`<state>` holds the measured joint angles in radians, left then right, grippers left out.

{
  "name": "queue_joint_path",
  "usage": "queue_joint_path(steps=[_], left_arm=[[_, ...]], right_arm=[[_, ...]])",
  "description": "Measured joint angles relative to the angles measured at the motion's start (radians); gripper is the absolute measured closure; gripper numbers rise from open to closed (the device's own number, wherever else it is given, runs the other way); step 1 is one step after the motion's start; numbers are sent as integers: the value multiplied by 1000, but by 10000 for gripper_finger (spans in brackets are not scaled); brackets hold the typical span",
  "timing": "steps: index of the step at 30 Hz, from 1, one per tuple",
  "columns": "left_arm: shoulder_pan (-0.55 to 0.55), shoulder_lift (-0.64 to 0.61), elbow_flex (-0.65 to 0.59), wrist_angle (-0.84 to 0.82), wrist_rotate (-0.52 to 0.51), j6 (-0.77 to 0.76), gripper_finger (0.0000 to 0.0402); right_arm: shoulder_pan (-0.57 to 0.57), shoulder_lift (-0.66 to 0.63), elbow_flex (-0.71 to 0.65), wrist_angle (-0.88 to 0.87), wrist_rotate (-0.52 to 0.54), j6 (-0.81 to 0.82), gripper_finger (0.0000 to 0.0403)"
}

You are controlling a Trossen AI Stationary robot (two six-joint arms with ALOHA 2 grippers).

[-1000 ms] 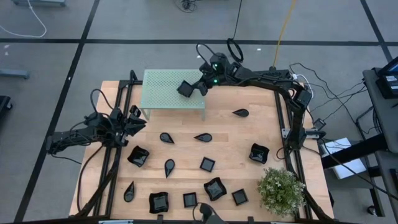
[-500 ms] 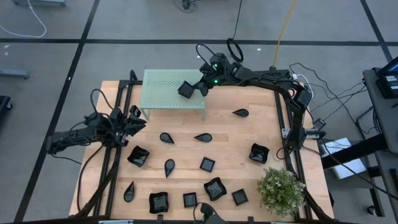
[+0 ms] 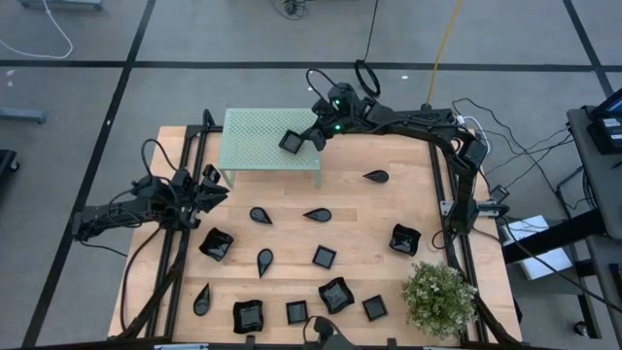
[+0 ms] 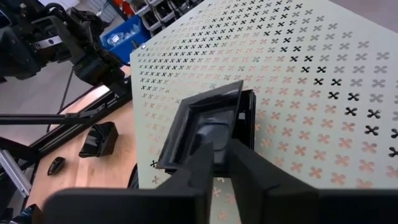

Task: Pick & Place Mini shaped plates
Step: Stack the square plate on top of the stacked square plates on the shelf, then put the distorted square plate on the shelf

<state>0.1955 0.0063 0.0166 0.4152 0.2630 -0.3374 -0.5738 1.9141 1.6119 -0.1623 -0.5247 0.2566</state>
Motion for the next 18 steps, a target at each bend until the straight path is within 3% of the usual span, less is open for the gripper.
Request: queue_joint_path(steps=[9, 18], left_arm=[[0, 0, 0, 0, 0, 0, 321], [0, 0, 0, 0, 0, 0, 321]], right_arm=[[-48, -25, 0, 20, 0, -6, 286], [-51, -89, 0, 40, -3, -15, 285]])
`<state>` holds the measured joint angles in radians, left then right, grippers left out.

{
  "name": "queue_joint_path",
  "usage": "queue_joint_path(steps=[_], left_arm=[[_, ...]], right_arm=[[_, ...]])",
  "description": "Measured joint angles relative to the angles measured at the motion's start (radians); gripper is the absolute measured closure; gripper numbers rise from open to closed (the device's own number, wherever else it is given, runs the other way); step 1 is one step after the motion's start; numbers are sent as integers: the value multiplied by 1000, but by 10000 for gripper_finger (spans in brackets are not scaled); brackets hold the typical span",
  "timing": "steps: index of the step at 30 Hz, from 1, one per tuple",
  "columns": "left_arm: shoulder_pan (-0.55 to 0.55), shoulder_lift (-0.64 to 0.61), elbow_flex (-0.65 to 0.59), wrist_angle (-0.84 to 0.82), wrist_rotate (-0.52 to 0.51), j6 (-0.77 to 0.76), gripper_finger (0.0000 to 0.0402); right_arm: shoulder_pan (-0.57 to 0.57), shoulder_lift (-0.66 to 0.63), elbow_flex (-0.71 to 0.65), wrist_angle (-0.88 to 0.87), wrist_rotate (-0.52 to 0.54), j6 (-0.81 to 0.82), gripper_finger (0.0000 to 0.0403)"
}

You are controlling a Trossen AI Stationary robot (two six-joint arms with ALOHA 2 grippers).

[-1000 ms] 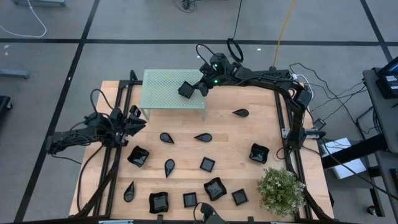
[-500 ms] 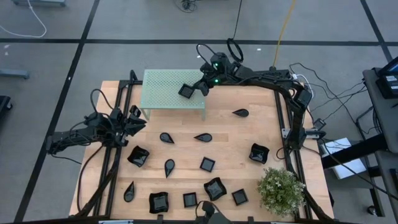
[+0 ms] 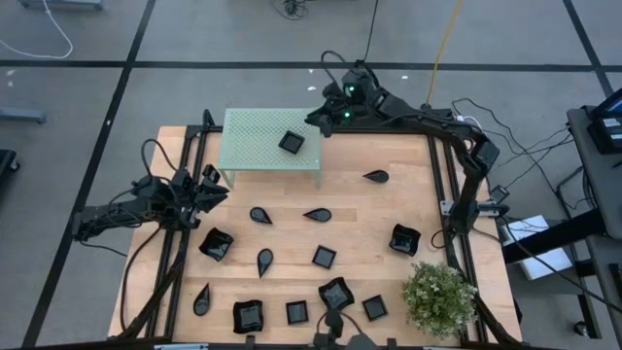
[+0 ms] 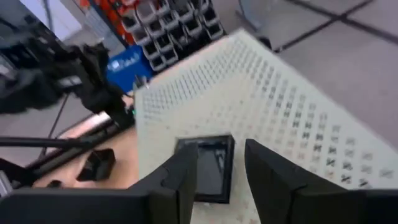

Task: Pick & Place Mini shaped plates
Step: Put the distorted square plate on the shelf

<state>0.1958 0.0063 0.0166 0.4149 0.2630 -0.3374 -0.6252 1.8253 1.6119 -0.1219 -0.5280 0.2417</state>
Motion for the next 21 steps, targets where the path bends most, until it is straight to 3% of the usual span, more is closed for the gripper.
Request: queue_joint_path(steps=[16, 21], left_arm=[[0, 0, 0, 3, -2, 26, 321], [0, 0, 0, 37, -53, 20, 321]], right_arm=[[49, -420, 0, -22, 2, -30, 297], [88, -561, 0, -57, 2, -28, 298]])
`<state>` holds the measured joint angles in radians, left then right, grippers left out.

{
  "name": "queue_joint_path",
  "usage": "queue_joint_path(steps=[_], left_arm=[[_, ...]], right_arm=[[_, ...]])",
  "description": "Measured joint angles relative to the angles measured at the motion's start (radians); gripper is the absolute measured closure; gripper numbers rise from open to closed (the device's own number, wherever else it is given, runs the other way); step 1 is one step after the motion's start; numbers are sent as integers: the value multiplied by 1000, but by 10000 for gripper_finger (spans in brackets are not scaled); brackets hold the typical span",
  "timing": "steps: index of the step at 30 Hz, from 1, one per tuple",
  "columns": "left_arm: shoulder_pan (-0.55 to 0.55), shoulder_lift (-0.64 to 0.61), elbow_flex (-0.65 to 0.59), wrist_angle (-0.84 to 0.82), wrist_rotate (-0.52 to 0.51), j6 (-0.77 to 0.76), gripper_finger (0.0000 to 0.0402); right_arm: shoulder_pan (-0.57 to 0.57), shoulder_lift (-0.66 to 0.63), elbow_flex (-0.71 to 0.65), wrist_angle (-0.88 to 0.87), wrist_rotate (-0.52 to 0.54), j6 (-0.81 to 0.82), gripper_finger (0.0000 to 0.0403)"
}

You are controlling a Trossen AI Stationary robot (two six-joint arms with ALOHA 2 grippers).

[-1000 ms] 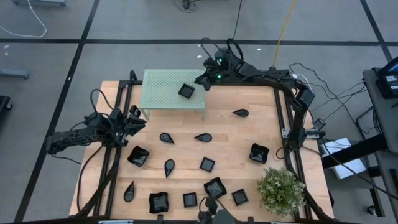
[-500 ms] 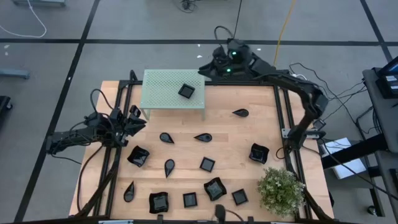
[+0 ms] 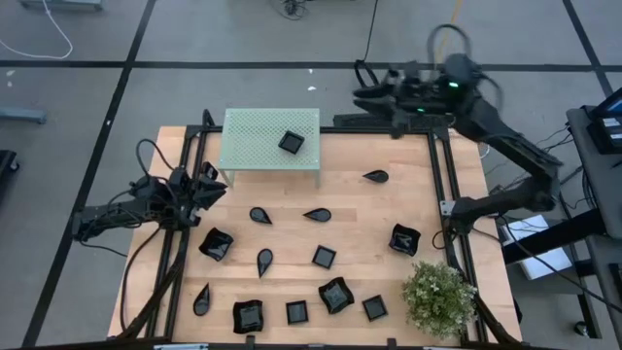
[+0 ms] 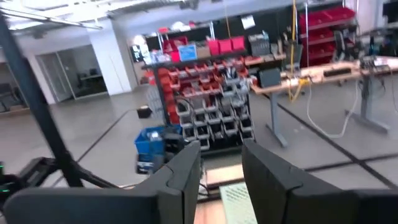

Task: Pick & Place Mini shaped plates
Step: Put the distorted square plate on the shelf

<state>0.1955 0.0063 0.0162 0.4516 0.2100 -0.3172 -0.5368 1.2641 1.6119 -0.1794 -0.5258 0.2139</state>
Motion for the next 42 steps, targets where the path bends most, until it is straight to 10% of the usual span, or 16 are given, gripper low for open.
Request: queue_joint_path(steps=[18, 26, 36, 42], left_arm=[[0, 0, 0, 201, -160, -42, 321], [-2, 26, 33, 207, -158, -68, 321], [-64, 435, 278, 0, -142, -26, 321], [-109, 686, 504, -428, 39, -99, 321]], right_arm=[[141, -251, 0, -476, 417, -44, 298], [143, -305, 0, -624, 425, -182, 298], [142, -320, -28, -700, 421, -314, 298], [142, -365, -106, -720, 419, -343, 298]])
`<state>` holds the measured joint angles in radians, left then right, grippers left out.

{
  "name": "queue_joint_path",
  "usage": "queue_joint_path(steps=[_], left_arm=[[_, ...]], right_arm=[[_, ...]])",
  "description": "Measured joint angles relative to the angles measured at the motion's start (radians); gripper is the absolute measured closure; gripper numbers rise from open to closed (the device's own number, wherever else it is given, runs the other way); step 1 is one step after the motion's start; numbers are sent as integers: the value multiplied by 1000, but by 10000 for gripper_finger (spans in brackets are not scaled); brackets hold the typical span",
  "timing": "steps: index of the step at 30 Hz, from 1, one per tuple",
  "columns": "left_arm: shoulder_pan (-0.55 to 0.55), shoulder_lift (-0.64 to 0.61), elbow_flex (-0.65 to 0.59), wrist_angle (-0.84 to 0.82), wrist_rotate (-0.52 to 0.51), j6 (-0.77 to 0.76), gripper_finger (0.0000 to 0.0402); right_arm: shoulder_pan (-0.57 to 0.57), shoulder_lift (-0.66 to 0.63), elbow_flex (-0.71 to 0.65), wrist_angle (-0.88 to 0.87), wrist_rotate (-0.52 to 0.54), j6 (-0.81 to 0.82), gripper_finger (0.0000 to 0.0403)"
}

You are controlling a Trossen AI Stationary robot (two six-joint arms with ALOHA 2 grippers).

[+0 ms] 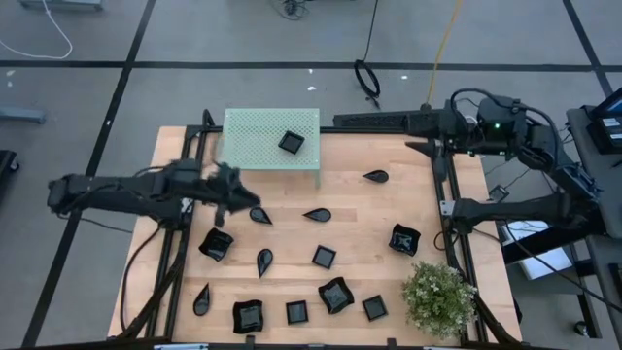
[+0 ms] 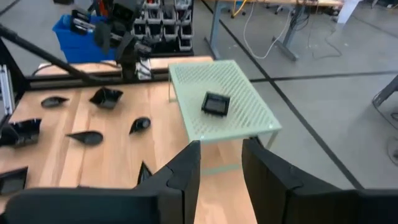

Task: Pick & Place Mini shaped plates
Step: Put the distorted square plate on the shelf

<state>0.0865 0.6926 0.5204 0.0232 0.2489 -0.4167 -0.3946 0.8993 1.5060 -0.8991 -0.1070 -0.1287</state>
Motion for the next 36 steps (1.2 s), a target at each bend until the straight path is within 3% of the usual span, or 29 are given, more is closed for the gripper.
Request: queue_joint_path(steps=[3, 6, 13, 18, 26, 30, 36], left_arm=[[-33, 101, 136, -270, 120, -24, 321], [-74, 184, 245, -486, 167, -35, 321], [-158, 315, 342, -829, 155, -380, 321], [-228, 405, 341, -1011, 63, -541, 321], [-267, 538, 341, -1069, -40, -671, 321], [-280, 605, 341, -1070, -94, -665, 321], [-288, 700, 341, -1070, -96, -664, 319]], right_arm=[[0, -42, -30, -39, 0, 2, 298], [0, -95, -65, -58, -2, 32, 298], [0, -256, -242, -43, -52, 127, 298], [0, -372, -419, 77, -54, 158, 298], [0, -528, -680, 297, -188, 183, 298], [0, -591, -779, 406, -214, 254, 298], [0, -669, -893, 472, -217, 361, 298]])
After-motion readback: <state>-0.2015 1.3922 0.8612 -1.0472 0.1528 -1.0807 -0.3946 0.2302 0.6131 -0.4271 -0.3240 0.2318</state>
